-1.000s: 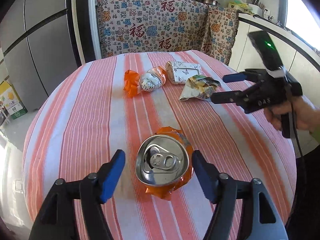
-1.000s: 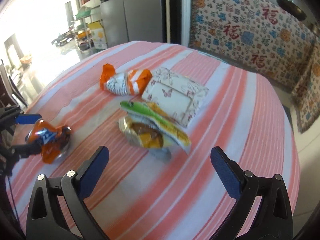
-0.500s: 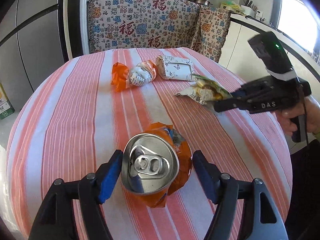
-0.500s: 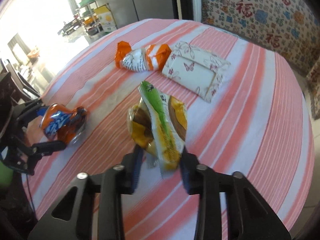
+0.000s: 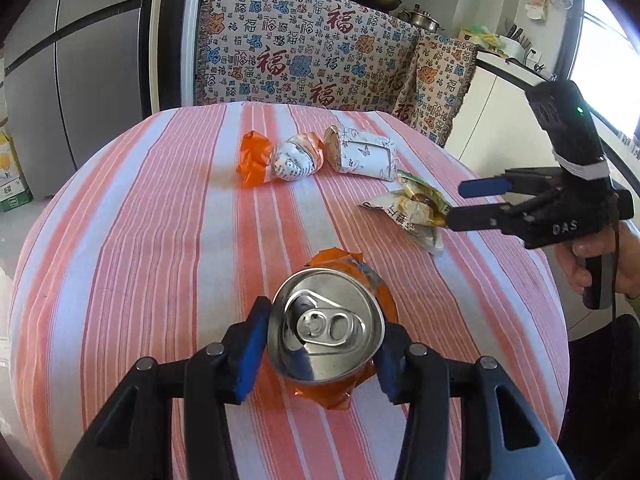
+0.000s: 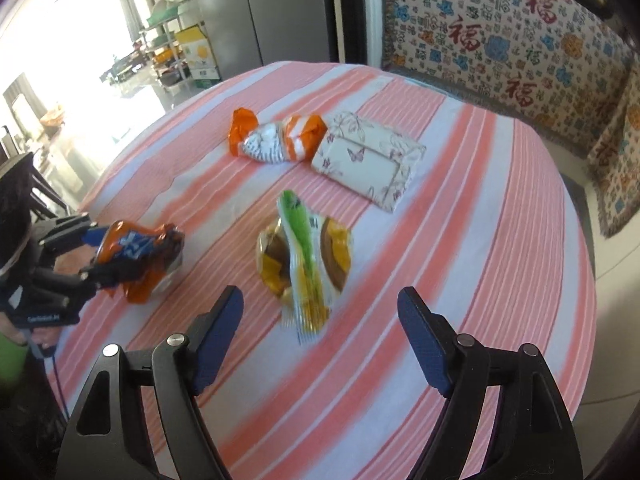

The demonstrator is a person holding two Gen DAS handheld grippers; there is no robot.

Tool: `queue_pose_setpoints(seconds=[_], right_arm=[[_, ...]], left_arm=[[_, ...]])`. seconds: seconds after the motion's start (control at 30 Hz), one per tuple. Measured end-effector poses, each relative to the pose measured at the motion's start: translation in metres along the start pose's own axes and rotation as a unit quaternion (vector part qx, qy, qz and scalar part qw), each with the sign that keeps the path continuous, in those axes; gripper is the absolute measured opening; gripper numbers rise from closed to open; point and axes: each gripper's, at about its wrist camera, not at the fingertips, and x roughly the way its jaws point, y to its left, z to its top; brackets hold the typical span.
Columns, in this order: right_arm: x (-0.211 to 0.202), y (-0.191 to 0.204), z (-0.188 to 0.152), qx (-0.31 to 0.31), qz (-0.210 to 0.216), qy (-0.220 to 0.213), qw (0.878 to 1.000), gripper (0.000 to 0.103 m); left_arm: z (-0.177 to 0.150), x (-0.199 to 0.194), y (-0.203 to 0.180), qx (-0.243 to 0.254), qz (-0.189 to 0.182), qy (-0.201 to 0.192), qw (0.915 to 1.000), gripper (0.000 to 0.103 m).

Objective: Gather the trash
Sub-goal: 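Lift the orange can with the left tool while the right tool lifts the snack bag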

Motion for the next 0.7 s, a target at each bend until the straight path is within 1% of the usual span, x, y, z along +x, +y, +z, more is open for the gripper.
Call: queue_pose_setpoints(seconds=[0.07, 0.1, 0.13, 0.17, 0.2, 0.3, 0.47, 0.7], right_arm=[[0.016, 0.006, 0.009, -0.010, 0.000, 0.014, 1.000, 0.080], [0.023, 0.007, 0.011, -0.014, -0.004, 0.020, 1.000, 0.076], [0.029, 0.008, 0.011, -0.014, -0.001, 0.029, 0.999, 0.068], [0.032, 0.007, 0.008, -0.008, 0.004, 0.034, 0.999, 0.048], [0.029, 0.006, 0.006, 0.003, 0.005, 0.027, 1.000, 0.040], [0.011, 0.005, -0.005, 0.021, 0.017, 0.015, 1.000, 0.026], [-0.020, 0.002, -0.032, 0.040, 0.022, 0.001, 0.999, 0.024], [-0.057, -0.010, -0.064, 0.092, 0.041, -0.026, 0.995, 0.024]], left_arm=[[0.001, -0.003, -0.003, -0.001, 0.012, 0.000, 0.9999, 0.047], [0.000, -0.006, -0.005, 0.000, 0.018, 0.000, 0.9998, 0.047], [0.000, -0.007, -0.007, 0.000, 0.022, 0.001, 0.9998, 0.047], [0.001, -0.009, -0.008, -0.001, 0.027, 0.002, 0.9996, 0.047], [0.001, -0.011, -0.010, -0.003, 0.033, 0.002, 0.9995, 0.047], [0.001, -0.015, -0.015, -0.009, 0.041, -0.001, 0.9991, 0.047], [0.000, -0.014, -0.030, -0.005, 0.048, -0.004, 0.9988, 0.047], [0.002, -0.013, -0.052, 0.007, 0.057, -0.005, 0.9983, 0.047]])
